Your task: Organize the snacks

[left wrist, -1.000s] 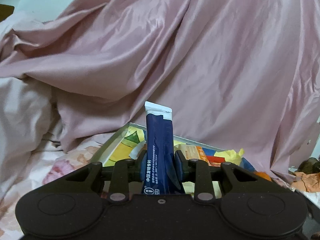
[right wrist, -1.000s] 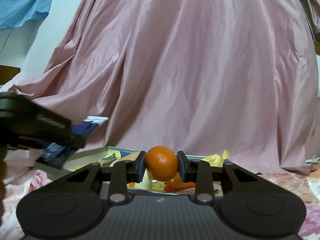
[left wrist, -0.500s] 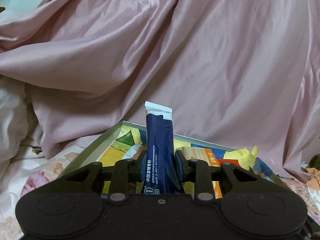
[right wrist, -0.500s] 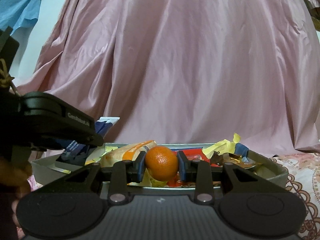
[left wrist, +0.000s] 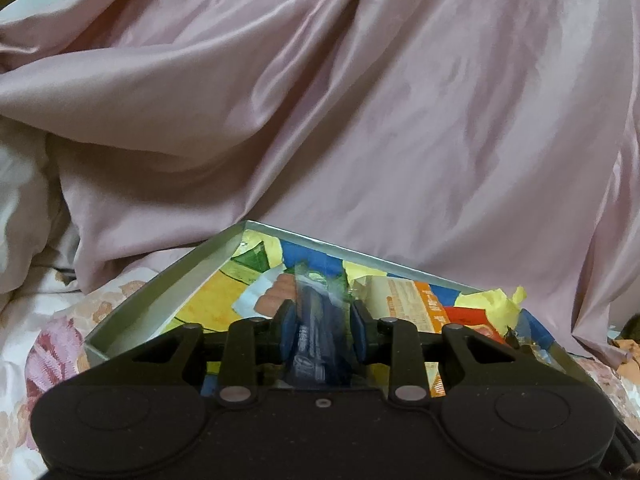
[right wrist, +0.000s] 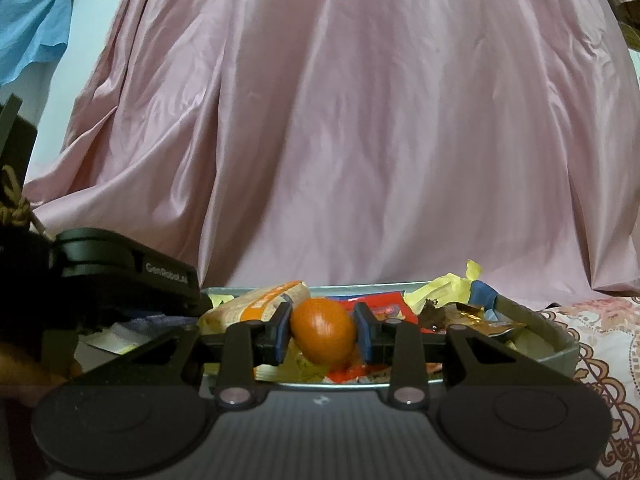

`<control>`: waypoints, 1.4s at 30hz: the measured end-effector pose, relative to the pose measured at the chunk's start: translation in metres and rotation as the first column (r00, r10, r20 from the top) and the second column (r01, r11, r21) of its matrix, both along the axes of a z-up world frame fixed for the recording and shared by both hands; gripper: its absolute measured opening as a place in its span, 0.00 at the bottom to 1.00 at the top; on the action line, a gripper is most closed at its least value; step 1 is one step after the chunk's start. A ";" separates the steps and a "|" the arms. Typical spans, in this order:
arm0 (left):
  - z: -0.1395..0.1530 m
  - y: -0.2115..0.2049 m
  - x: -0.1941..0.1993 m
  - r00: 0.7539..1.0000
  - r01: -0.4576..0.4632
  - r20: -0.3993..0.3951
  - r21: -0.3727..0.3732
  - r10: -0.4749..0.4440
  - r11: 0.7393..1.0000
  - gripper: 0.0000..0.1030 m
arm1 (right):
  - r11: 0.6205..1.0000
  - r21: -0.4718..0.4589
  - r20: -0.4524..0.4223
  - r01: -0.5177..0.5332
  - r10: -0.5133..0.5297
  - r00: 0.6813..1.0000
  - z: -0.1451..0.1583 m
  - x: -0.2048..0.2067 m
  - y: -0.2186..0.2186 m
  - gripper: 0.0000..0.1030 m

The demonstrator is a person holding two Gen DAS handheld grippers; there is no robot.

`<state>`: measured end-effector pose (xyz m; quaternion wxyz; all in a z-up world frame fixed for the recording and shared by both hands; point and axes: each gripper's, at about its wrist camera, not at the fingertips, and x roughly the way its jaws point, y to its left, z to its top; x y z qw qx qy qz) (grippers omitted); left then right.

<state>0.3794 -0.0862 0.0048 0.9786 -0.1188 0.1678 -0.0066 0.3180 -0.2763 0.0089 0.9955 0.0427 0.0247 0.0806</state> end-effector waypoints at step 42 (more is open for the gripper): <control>-0.005 0.068 -0.223 0.998 -0.047 -0.039 0.087 0.051 0.995 0.99 | 0.984 -0.128 -0.129 0.127 -0.144 0.981 0.033 -0.184 0.012 1.00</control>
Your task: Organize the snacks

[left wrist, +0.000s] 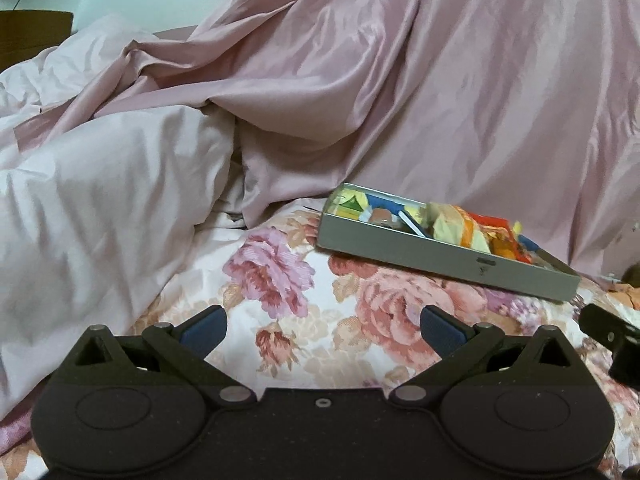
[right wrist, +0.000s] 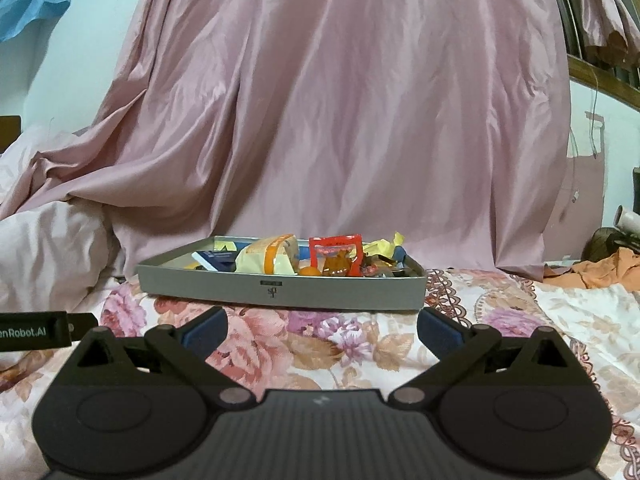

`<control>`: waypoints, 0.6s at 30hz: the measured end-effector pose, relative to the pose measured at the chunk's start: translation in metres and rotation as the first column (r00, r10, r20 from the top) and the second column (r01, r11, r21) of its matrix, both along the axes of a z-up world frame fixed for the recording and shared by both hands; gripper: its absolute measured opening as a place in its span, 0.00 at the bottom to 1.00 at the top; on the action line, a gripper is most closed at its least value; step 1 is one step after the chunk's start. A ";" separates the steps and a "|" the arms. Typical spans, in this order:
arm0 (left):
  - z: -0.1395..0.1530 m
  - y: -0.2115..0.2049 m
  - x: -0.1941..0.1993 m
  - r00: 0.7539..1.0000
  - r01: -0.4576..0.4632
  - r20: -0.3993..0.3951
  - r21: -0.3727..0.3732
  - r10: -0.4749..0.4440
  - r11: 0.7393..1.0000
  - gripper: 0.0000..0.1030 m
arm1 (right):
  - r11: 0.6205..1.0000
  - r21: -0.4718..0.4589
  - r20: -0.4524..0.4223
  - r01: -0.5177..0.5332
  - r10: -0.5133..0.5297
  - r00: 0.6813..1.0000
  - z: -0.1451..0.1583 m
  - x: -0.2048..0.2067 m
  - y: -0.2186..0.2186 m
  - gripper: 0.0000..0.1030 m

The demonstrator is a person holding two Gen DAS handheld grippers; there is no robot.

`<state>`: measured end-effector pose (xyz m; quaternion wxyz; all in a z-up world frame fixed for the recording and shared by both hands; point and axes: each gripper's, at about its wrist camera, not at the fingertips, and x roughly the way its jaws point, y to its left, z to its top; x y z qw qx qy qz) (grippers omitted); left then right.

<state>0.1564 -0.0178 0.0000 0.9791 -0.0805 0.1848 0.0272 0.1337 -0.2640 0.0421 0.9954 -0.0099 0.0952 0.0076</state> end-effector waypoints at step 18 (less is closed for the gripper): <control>0.009 -0.008 -0.023 0.997 0.057 0.042 0.048 -0.059 0.997 0.99 | 0.999 -0.044 -0.013 -0.016 0.015 1.000 -0.004 -0.021 0.008 1.00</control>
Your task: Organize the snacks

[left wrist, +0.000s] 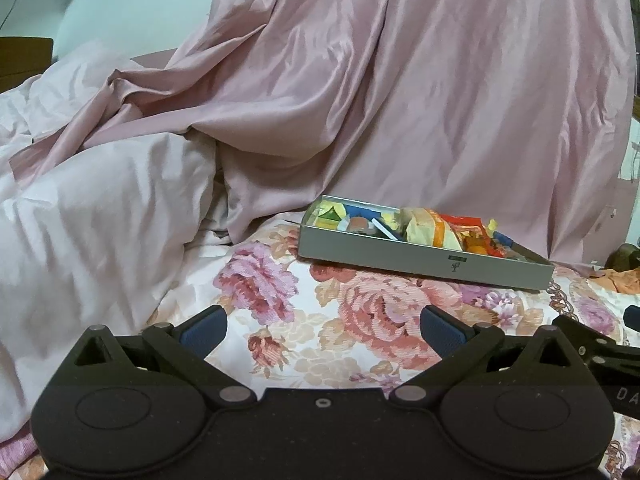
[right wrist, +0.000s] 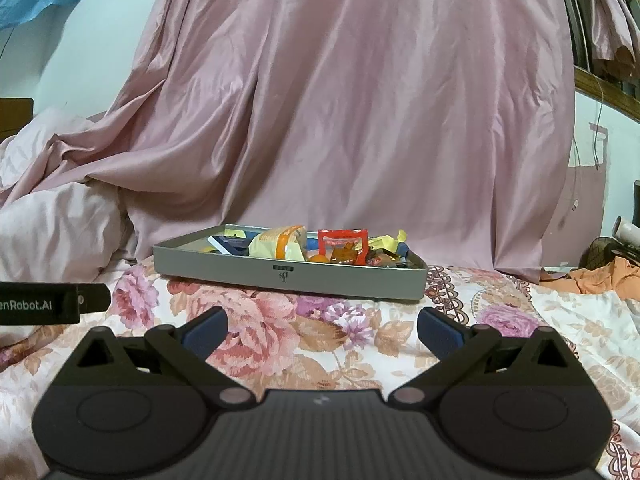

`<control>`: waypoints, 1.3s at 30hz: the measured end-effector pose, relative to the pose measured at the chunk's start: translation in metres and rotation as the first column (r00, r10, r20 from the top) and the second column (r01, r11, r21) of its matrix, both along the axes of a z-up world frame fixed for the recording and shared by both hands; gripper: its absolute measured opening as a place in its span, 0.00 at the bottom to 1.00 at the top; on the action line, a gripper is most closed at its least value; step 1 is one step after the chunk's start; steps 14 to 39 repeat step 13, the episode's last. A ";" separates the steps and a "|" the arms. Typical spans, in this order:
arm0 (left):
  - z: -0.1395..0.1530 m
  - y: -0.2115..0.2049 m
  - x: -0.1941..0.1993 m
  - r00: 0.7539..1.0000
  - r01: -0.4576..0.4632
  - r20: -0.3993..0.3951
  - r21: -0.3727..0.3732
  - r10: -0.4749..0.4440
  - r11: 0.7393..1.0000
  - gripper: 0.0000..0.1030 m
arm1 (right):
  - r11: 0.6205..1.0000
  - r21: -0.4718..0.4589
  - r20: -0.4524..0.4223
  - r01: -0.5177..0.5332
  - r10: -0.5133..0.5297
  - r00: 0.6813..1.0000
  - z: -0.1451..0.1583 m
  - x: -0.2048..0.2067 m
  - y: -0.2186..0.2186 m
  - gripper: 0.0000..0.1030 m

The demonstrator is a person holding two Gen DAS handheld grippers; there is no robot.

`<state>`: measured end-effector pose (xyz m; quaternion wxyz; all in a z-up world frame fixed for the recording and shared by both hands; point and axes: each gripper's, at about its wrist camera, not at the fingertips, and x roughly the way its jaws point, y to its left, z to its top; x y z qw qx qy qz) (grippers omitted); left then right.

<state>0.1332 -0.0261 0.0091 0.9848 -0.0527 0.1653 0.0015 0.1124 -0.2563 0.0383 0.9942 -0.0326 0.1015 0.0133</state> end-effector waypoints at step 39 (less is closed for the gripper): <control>0.001 -0.001 -0.001 1.000 -0.015 0.015 0.016 0.015 1.000 0.99 | 1.000 -0.015 -0.013 -0.012 0.012 1.000 -0.002 0.000 0.002 1.00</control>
